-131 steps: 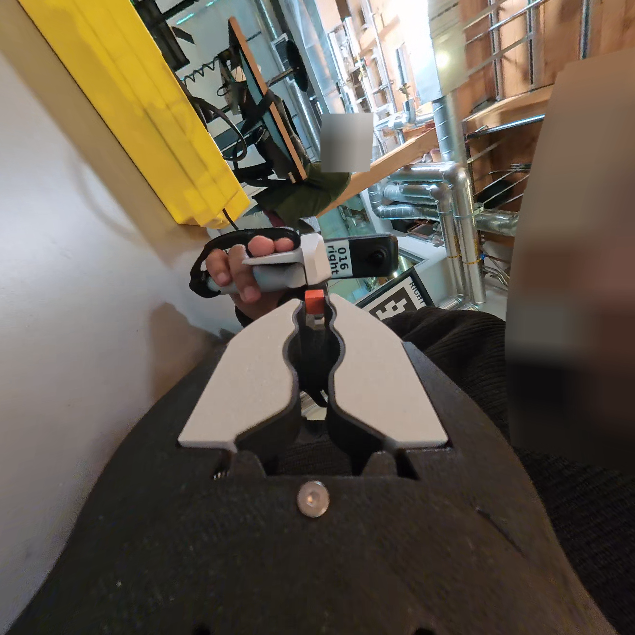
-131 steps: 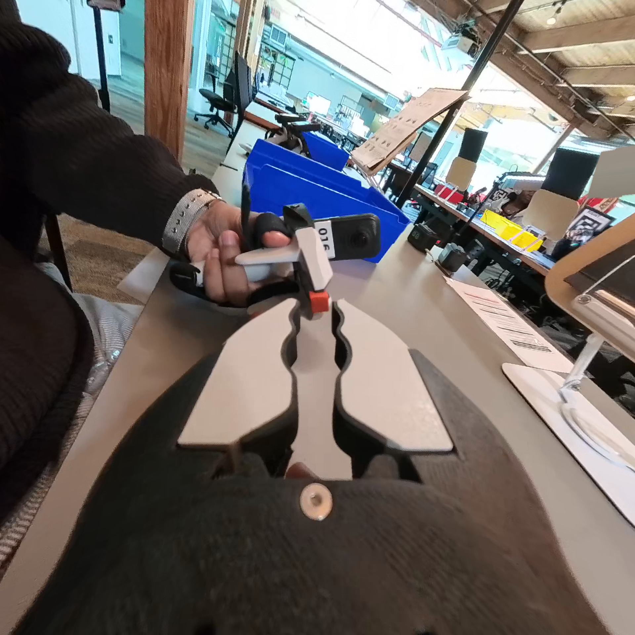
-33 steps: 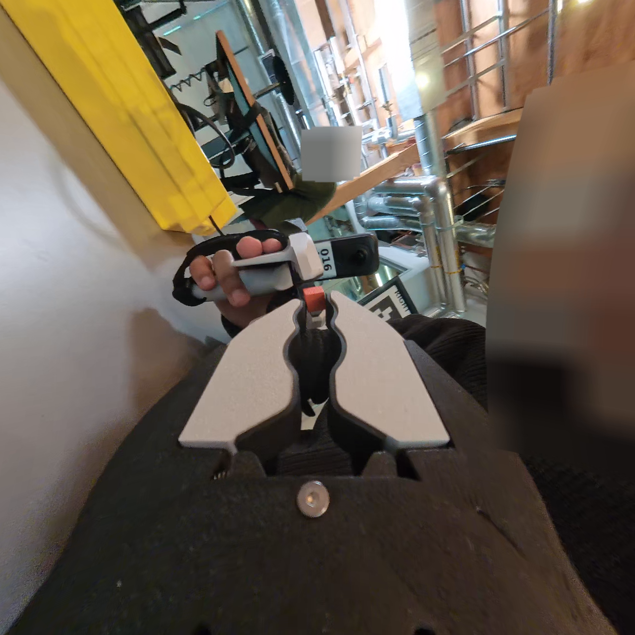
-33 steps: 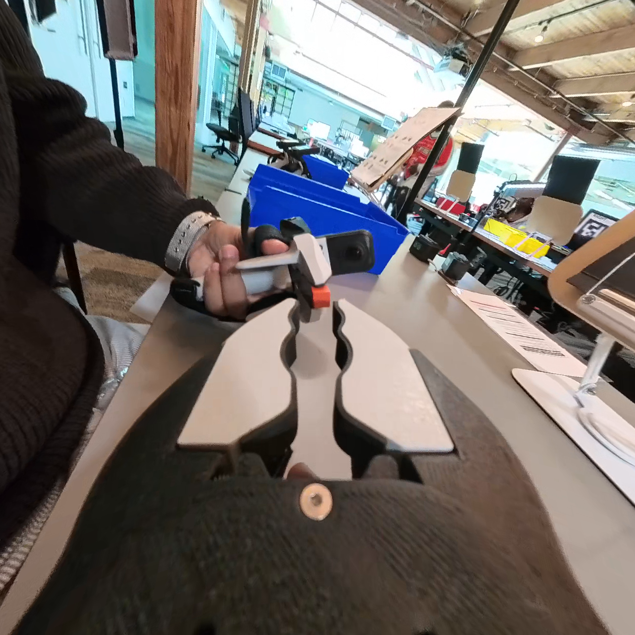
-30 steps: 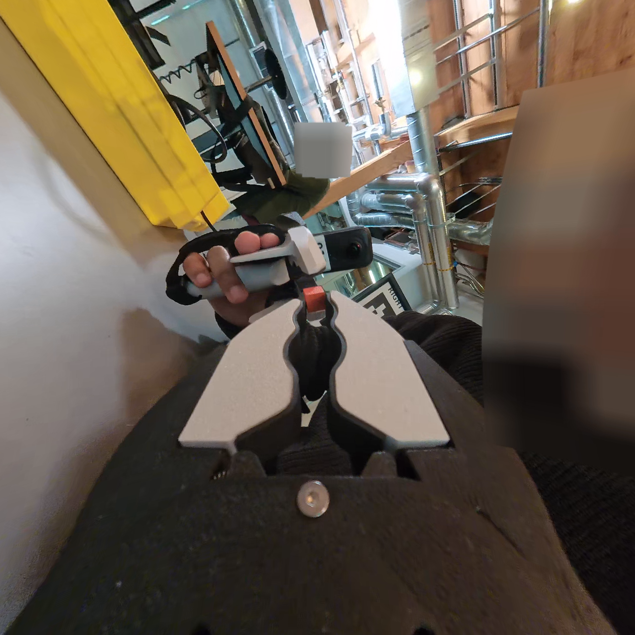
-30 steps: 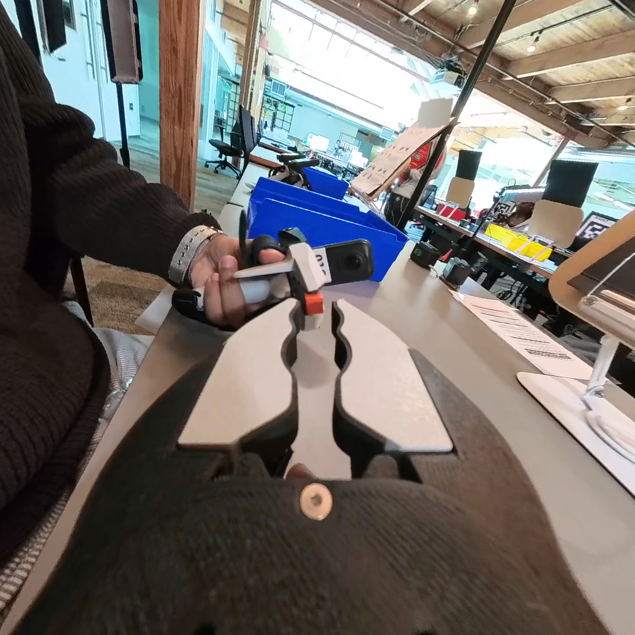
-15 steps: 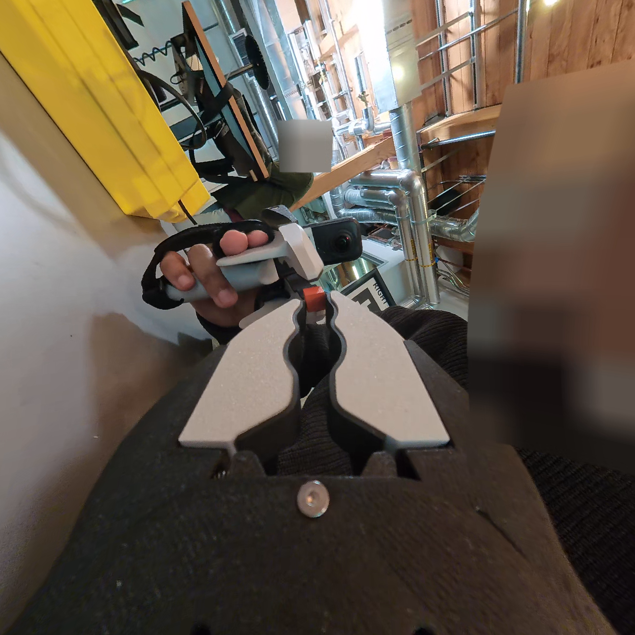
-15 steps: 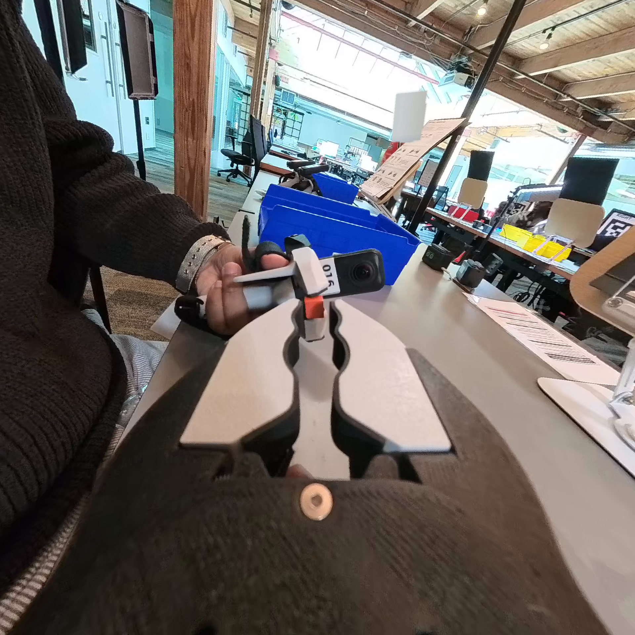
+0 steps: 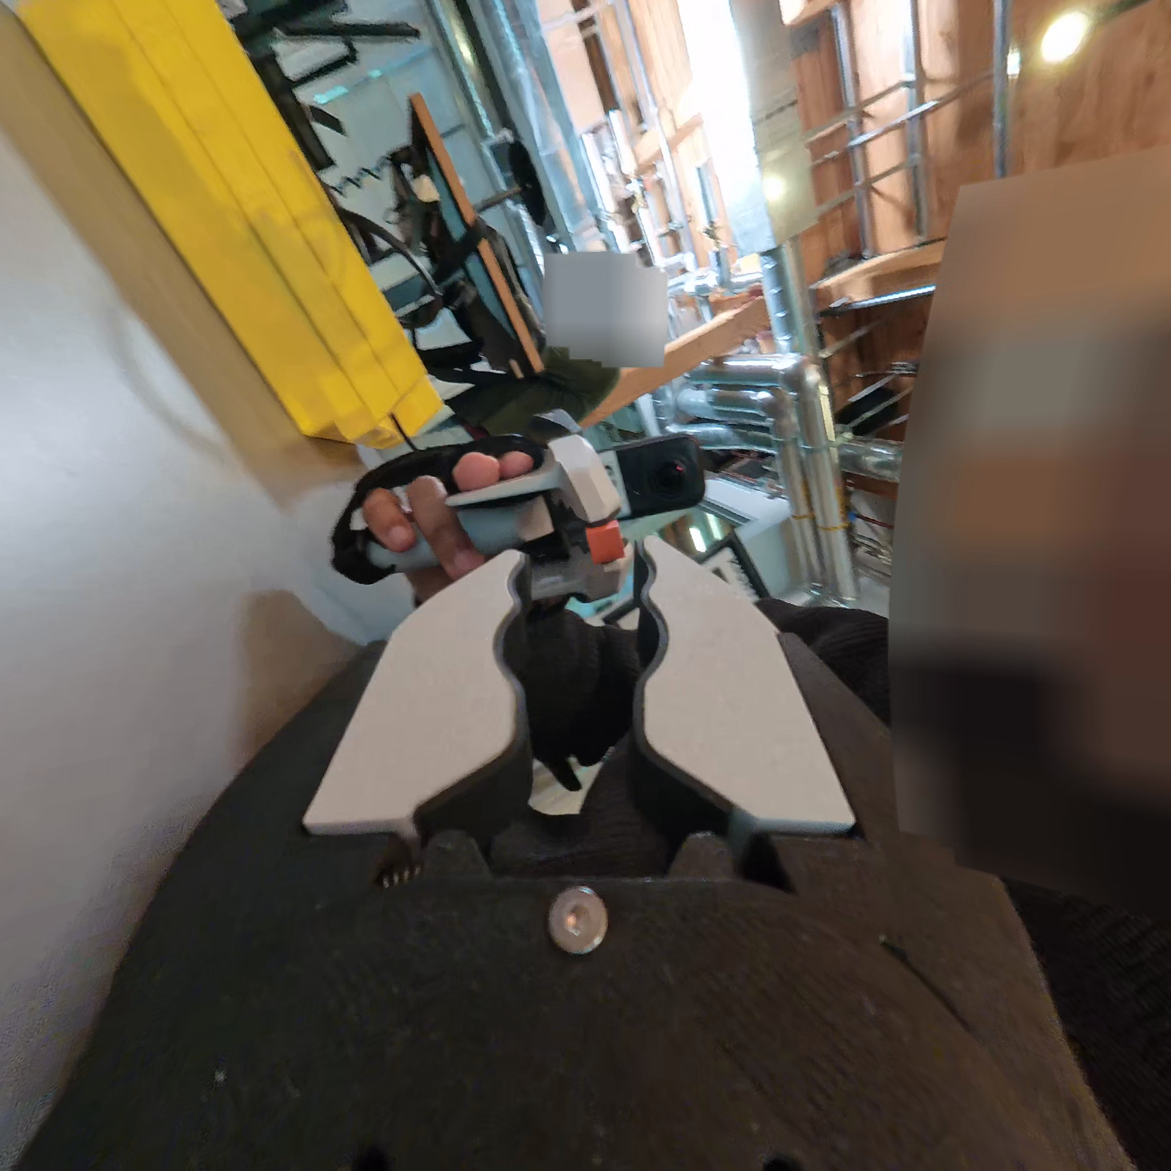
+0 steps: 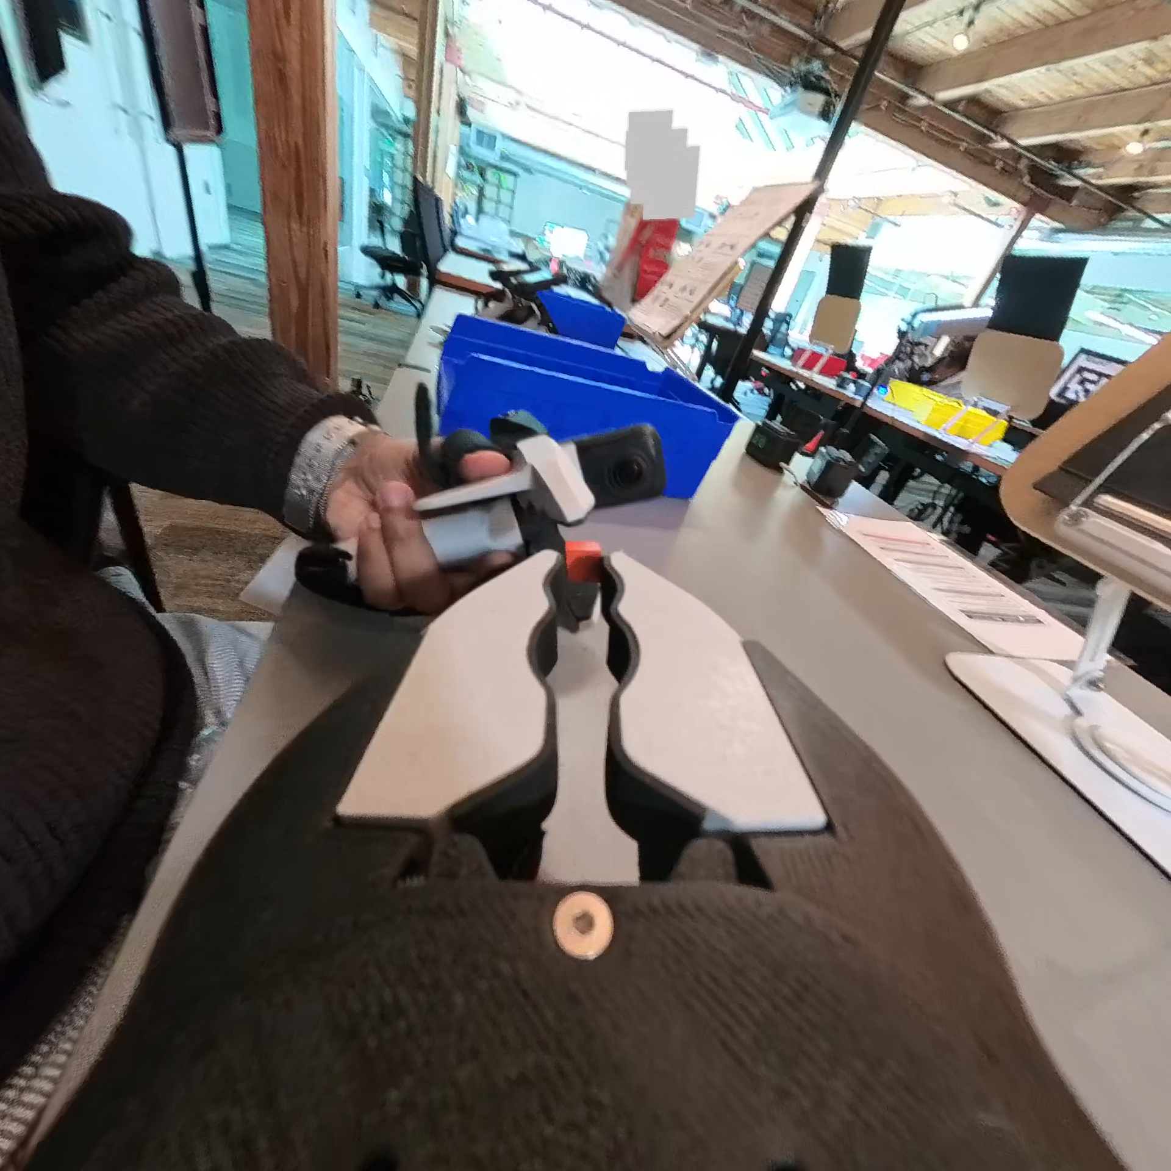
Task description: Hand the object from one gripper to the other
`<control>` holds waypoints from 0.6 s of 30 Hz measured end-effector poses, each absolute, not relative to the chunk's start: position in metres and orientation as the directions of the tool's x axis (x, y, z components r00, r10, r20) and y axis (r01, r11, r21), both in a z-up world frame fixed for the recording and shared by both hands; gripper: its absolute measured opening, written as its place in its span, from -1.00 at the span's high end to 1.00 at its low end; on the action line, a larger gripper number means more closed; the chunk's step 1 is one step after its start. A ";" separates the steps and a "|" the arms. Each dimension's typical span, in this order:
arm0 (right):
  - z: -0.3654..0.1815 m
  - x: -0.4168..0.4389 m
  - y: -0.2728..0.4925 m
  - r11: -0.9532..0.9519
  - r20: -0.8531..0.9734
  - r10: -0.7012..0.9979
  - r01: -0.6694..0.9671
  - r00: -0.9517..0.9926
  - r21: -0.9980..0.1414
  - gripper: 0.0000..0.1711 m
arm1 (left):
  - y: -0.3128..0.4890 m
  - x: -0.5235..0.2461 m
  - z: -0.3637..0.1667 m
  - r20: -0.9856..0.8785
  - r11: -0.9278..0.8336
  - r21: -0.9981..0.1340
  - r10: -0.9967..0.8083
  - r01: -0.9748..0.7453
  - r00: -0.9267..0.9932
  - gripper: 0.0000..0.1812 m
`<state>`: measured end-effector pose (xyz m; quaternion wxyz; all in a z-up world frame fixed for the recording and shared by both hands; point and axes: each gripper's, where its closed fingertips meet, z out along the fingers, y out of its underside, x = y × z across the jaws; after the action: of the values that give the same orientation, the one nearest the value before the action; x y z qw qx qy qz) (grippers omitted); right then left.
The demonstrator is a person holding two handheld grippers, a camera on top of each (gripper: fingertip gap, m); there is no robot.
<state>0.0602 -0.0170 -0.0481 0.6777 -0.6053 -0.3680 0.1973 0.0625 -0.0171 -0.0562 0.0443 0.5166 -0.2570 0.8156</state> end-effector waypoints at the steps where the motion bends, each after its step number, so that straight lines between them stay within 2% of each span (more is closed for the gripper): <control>1: -0.052 0.063 -0.014 0.172 0.266 0.701 0.204 0.662 -0.964 0.88 | -0.012 0.064 -0.060 0.870 -0.865 -0.390 -0.233 -0.316 -0.434 0.65; 6: -0.078 0.068 -0.003 0.100 0.382 0.642 0.421 0.665 -0.902 0.88 | 0.004 0.067 -0.076 0.844 -0.816 -0.521 -0.450 -0.250 -0.291 0.72; 11: -0.102 0.067 0.001 0.070 0.548 0.600 0.644 0.583 -0.762 0.88 | -0.001 0.070 -0.097 0.749 -0.682 -0.657 -0.639 -0.322 -0.175 0.76; 18: -0.114 0.068 0.003 0.049 0.630 0.581 0.751 0.515 -0.658 0.88 | -0.003 0.071 -0.118 0.536 -0.466 -0.786 -0.841 -0.407 -0.071 0.78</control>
<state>0.0682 0.0032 -0.1144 0.5366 -0.6851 -0.4863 -0.0791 0.0711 -0.0030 -0.1176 -0.1960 0.6529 -0.4781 0.5539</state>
